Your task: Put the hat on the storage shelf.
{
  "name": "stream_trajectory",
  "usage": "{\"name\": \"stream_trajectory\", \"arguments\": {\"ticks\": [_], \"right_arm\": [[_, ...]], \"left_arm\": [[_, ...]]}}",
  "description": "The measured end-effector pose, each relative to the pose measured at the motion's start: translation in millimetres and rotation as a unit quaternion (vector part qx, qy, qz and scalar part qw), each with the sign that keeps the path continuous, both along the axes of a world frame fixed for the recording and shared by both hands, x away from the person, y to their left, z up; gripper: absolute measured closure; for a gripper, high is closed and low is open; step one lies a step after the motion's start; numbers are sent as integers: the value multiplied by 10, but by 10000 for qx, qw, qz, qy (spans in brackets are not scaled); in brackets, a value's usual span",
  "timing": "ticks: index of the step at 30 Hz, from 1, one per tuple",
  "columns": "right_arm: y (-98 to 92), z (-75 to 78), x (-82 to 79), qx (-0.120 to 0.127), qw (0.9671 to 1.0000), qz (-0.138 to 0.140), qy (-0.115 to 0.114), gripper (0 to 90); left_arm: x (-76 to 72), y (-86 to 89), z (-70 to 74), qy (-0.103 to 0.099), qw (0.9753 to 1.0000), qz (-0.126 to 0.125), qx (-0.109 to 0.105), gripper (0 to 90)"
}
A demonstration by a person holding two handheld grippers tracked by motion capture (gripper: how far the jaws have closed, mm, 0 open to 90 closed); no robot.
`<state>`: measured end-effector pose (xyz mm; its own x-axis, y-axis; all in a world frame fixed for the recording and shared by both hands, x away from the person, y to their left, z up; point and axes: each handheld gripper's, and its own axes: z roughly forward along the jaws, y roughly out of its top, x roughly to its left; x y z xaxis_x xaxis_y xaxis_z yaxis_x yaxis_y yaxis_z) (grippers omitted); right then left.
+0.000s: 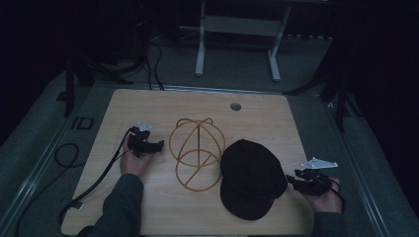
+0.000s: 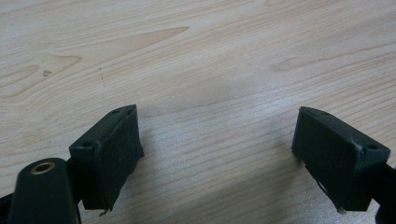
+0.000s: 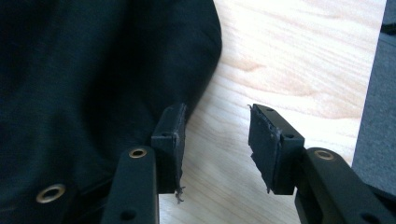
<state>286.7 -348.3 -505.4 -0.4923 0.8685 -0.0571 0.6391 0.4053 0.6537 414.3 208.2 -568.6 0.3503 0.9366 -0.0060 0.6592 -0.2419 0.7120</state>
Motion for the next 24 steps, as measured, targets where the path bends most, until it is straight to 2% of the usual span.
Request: {"name": "stream_trajectory", "arguments": {"ticks": [4,12,19,20,21,22,24], "right_arm": [[81,93,-47,-12,10000,78,-53,541],[170,90,25,89,10000,-10,-11,526],[265,19,139,93,9998,-64,183,527],[291,-23,192,68,9995,-135,287,548],[291,-23,192,68,9995,-135,287,548],[305,-78,252,99,9988,-239,409,573],[311,-104,283,156,9983,-309,478,573]], "left_arm": [[0,0,0,-1,10000,2,-2,149],[0,0,0,-2,10000,2,-2,149],[0,0,0,-1,10000,2,-1,149],[0,0,0,-1,10000,1,-1,149],[0,0,0,-1,10000,1,-1,149],[0,0,0,-1,10000,1,-2,149],[0,0,0,-1,10000,1,-2,149]]}}
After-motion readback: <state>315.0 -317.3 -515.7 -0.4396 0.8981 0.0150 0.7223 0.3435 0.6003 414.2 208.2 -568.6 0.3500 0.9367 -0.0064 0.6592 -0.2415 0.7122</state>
